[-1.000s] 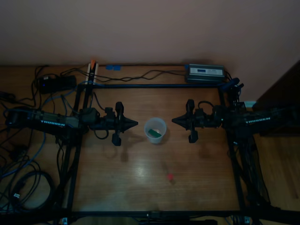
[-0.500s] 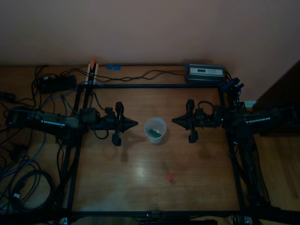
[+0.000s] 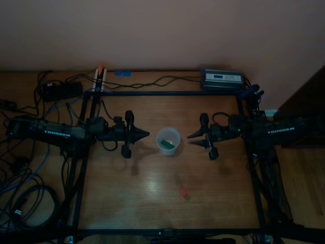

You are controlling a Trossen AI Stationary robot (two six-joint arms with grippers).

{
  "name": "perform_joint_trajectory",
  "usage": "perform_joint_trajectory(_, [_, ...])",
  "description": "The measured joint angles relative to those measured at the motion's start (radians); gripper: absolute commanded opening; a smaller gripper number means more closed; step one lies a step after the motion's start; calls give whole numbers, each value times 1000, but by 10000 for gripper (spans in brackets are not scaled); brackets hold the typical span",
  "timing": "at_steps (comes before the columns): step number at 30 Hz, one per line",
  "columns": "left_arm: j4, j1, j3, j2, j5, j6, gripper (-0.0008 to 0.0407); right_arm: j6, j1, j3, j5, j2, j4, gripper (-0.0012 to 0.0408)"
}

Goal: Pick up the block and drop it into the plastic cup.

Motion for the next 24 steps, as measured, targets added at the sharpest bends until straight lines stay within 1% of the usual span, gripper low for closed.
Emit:
perform_joint_trajectory(3, [0,0,0,0,0,0,0,2,1,0,-76,-3,-42,238])
perform_joint_trajectory(5, [0,0,0,0,0,0,0,14,8,0,-94,-3,-76,272])
perform_joint_trajectory(7, [0,0,0,0,0,0,0,25,23,0,-95,-2,-115,289])
perform_joint_trajectory(10, [0,0,0,0,0,0,0,39,52,0,-96,-1,-170,284])
perform_joint_trajectory(16, [0,0,0,0,0,0,0,61,119,0,-95,-1,-226,224])
perform_joint_trajectory(19, [0,0,0,0,0,0,0,68,151,0,-92,-1,-252,202])
perform_joint_trajectory(22, [0,0,0,0,0,0,0,82,195,-2,-78,0,-272,198])
perform_joint_trajectory(24, [0,0,0,0,0,0,0,89,229,-6,-45,0,-273,201])
